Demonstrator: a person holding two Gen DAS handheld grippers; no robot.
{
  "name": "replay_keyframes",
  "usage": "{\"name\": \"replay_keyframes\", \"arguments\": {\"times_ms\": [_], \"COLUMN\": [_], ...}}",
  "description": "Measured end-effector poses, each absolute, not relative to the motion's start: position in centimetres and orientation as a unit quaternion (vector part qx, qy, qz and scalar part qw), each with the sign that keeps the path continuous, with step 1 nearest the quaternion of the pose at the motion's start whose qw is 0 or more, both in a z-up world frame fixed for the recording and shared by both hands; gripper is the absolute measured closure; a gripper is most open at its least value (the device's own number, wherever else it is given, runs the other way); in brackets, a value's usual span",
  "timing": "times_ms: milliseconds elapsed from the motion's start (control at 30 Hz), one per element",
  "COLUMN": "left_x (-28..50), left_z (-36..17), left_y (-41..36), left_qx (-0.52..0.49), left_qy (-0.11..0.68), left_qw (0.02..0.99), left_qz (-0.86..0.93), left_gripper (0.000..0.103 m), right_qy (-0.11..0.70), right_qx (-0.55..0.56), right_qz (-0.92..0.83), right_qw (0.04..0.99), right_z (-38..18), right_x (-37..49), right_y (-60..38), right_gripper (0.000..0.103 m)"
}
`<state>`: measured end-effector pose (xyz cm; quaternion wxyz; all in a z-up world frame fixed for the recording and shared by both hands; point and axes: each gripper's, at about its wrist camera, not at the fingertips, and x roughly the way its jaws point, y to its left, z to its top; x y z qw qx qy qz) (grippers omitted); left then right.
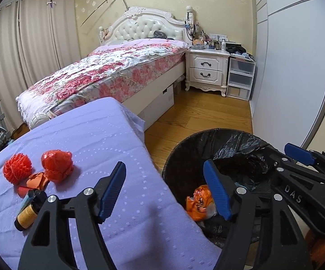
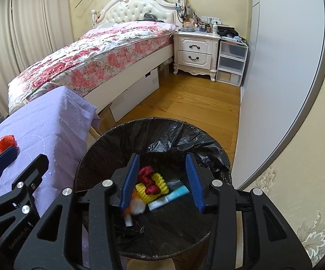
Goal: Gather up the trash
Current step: 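Carry the bag and ribbon over the trash bin and open both tools to drop them, then move both open tools back over the remaining items on the table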
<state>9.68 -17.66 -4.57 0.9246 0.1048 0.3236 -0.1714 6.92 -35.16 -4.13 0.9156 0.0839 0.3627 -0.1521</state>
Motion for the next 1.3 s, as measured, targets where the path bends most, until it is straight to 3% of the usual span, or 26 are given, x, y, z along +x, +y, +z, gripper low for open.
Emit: {"name": "replay_keyframes", "arguments": {"times_ms": [333, 467, 900, 1300], "left_x": [8.3, 7.9, 8.7, 11.4], "left_z": [-4.2, -4.1, -4.4, -6.5], "left_y": [-11.6, -8.0, 5.2, 7.5], "left_qx": [0.083, 0.072, 0.020, 0.042], "left_qy": [0.338, 0.343, 0.365, 0.422], "left_qw": [0.929, 0.932, 0.930, 0.905], "left_qz": [-0.124, -0.095, 0.028, 0.010], "left_gripper": [0.033, 0.032, 0.032, 0.032], "right_qy": [0.364, 0.370, 0.389, 0.401], "right_qx": [0.075, 0.061, 0.018, -0.008], "right_qz": [-0.112, -0.085, 0.004, 0.023], "right_qw": [0.921, 0.923, 0.921, 0.916], "right_z": [-3.8, -3.9, -4.1, -4.8], "right_x": [6.1, 6.2, 7.5, 7.9], "right_y": [-31.7, -29.1, -20.3, -16.7], "right_gripper": [0.058, 0.052, 0.051, 0.050]}}
